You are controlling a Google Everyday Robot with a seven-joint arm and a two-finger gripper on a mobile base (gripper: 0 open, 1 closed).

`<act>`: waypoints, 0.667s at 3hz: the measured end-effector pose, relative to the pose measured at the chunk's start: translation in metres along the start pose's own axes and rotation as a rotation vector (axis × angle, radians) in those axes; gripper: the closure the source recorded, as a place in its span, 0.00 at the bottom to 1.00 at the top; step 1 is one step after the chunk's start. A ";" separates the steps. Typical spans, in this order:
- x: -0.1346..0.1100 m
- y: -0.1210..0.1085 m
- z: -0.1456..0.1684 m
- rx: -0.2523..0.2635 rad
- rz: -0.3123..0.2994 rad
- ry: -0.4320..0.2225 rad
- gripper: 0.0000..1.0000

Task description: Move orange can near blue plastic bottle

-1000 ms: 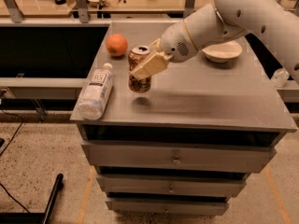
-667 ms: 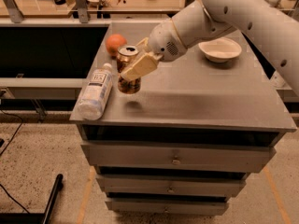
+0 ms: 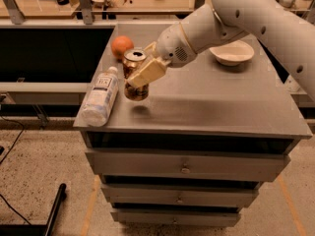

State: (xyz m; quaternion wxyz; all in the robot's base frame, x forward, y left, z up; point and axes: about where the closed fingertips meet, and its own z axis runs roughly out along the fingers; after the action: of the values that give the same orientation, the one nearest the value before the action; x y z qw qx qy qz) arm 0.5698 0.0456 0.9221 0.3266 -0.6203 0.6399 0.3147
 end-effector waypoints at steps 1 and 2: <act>0.014 -0.001 0.001 0.047 0.026 -0.017 0.35; 0.017 -0.002 0.003 0.056 0.031 -0.019 0.13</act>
Offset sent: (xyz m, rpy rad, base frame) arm 0.0004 -0.0072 -0.0110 0.0152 -0.0069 -0.0482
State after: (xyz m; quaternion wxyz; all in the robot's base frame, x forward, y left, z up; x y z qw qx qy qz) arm 0.5715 0.0379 0.9069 0.3450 -0.5979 0.6548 0.3077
